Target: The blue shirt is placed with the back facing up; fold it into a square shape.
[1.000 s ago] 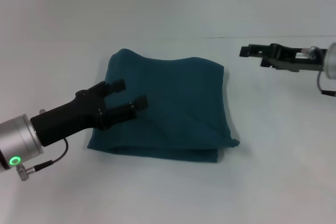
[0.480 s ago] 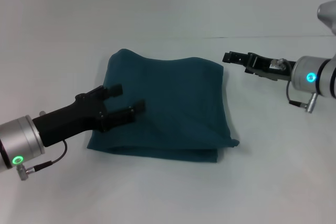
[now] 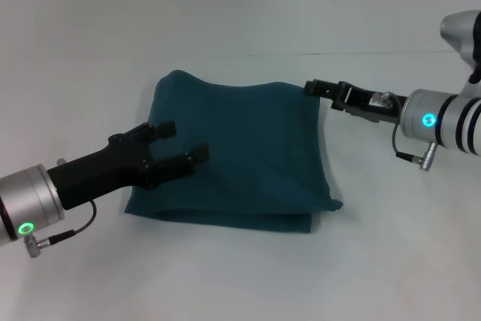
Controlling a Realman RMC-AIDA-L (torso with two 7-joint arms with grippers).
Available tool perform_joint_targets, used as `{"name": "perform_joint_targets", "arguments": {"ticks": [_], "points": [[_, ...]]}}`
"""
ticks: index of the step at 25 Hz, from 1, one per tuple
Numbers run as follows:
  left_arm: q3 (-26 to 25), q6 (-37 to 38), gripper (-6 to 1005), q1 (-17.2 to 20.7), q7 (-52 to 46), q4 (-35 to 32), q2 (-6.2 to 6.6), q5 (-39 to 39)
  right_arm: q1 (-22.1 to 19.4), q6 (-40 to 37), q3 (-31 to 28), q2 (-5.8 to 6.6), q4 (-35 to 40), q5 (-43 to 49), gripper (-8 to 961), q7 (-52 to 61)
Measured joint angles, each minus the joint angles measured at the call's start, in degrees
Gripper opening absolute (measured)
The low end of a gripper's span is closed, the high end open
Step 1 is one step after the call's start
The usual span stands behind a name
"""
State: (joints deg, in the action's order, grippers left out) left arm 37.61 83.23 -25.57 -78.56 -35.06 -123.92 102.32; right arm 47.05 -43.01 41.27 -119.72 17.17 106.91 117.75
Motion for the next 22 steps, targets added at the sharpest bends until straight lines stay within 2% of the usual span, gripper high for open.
{"name": "perform_joint_targets", "arguments": {"ticks": [8, 13, 22], "points": [[0.01, 0.37, 949, 0.08, -0.02, 0.01, -0.03, 0.0, -1.03, -5.24, 3.94, 1.36, 0.46, 0.13, 831, 3.96], [0.01, 0.28, 949, 0.21, -0.01, 0.37, -0.09, -0.01, -1.35, -6.37, 6.91, 1.51, 0.46, 0.19, 831, 6.13], [0.01, 0.1, 950, 0.35, 0.01, 0.37, -0.1, -0.03, -2.61, -7.38, 8.86, 1.94, 0.46, 0.19, 829, 7.48]]}}
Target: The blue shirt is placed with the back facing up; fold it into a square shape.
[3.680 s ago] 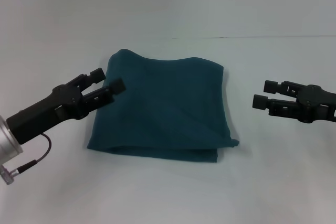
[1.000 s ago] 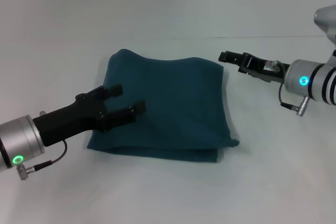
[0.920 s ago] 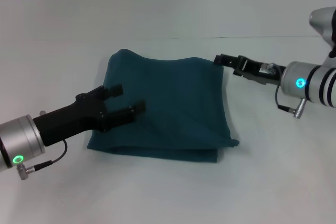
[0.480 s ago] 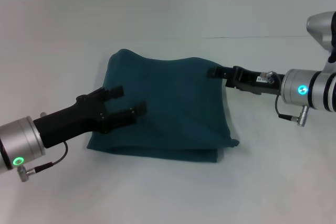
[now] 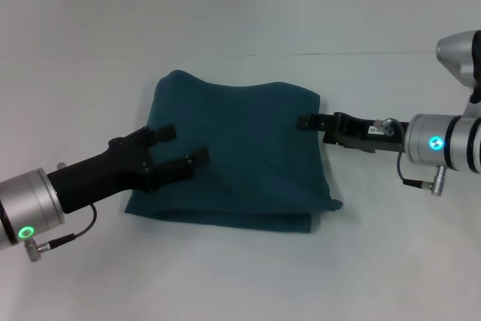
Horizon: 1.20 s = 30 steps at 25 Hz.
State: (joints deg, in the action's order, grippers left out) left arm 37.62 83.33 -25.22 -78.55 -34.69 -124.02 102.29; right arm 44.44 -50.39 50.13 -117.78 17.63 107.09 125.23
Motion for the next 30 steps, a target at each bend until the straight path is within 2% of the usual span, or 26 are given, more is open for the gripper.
{"name": "perform_joint_targets", "arguments": {"ticks": [6, 17, 30], "points": [[0.0, -0.06, 950, -0.19, 0.07, 0.06, 0.0, 0.0, -0.7, 0.0, 0.05, 0.34, -0.03, -0.01, 828, 0.47], [0.62, -0.78, 950, -0.52, 0.08, 0.16, 0.0, 0.0, -0.47, 2.23, -0.06, -0.91, -0.06, -0.28, 827, 0.54], [1.42, -2.73, 949, -1.3, 0.08, 0.87, 0.09, 0.0, -0.18, 2.89, -0.31, -1.13, -0.49, -0.4, 825, 0.54]]}}
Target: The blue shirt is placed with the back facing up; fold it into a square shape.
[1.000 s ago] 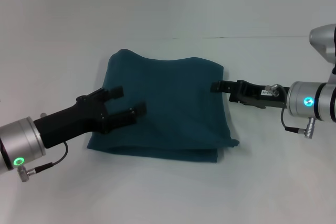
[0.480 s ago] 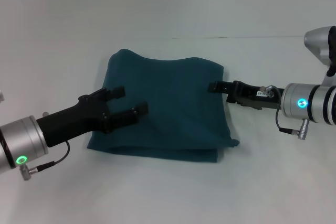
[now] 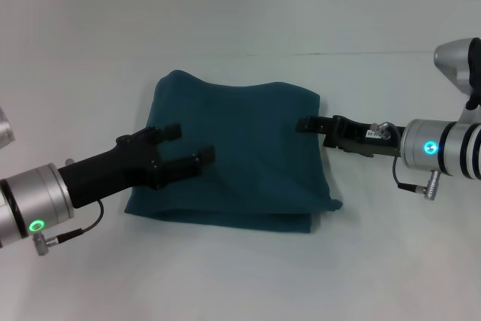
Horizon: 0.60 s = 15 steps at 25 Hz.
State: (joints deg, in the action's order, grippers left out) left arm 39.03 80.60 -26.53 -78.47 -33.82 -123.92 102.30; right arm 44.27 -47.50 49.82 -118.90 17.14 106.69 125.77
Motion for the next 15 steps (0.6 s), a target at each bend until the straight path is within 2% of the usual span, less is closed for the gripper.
{"name": "perform_joint_targets", "arguments": {"ticks": [9, 15], "points": [[-0.01, -0.12, 949, -0.23, 0.0, -0.02, 0.0, 0.0, 0.83, 2.2, 0.16, -0.89, -0.7, -0.03, 824, -0.17], [-0.01, -0.92, 950, -0.39, 0.0, -0.02, 0.0, 0.0, 1.51, 2.92, 0.42, -1.11, -1.01, -1.63, 689, -0.96]]}}
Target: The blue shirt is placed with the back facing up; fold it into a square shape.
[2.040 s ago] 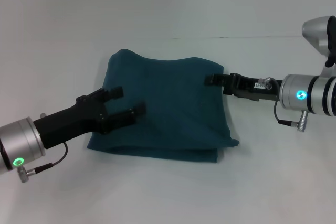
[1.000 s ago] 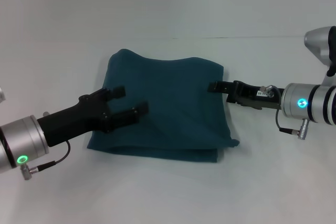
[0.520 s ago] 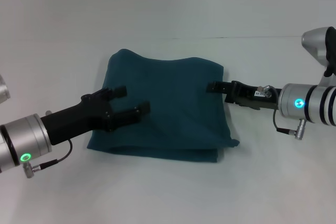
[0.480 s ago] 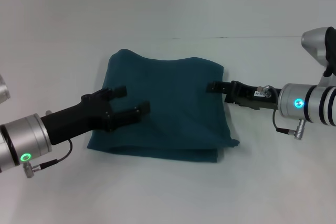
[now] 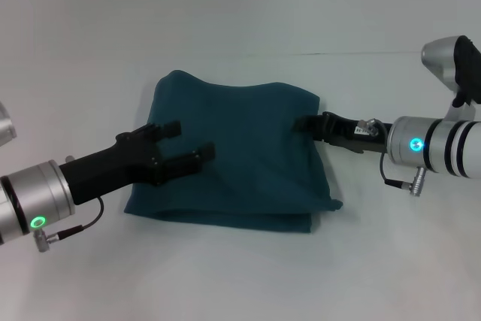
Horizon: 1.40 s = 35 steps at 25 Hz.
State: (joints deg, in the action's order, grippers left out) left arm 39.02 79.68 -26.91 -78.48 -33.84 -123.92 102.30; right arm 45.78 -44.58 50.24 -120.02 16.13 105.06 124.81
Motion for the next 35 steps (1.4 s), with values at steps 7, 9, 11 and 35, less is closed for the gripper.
{"name": "perform_joint_targets", "arguments": {"ticks": [7, 9, 11, 35], "points": [[0.0, -0.67, 949, -0.01, 0.0, 0.0, 0.0, 0.0, 0.66, 0.72, 0.04, -0.05, 0.0, 0.09, 310, -0.44], [0.0, -0.68, 949, -0.03, 0.0, 0.0, 0.0, 0.0, 0.71, 0.79, 0.04, -0.02, 0.0, 0.1, 247, -1.1], [0.0, -0.67, 948, -0.04, 0.0, 0.0, 0.0, 0.0, 0.72, 0.8, 0.04, -0.01, 0.0, 0.08, 204, -1.46], [0.0, -0.67, 946, 0.07, -0.12, 0.47, 0.0, 0.0, -0.76, -0.56, -0.42, -0.1, -0.42, -7.1, 19, -13.21]]}}
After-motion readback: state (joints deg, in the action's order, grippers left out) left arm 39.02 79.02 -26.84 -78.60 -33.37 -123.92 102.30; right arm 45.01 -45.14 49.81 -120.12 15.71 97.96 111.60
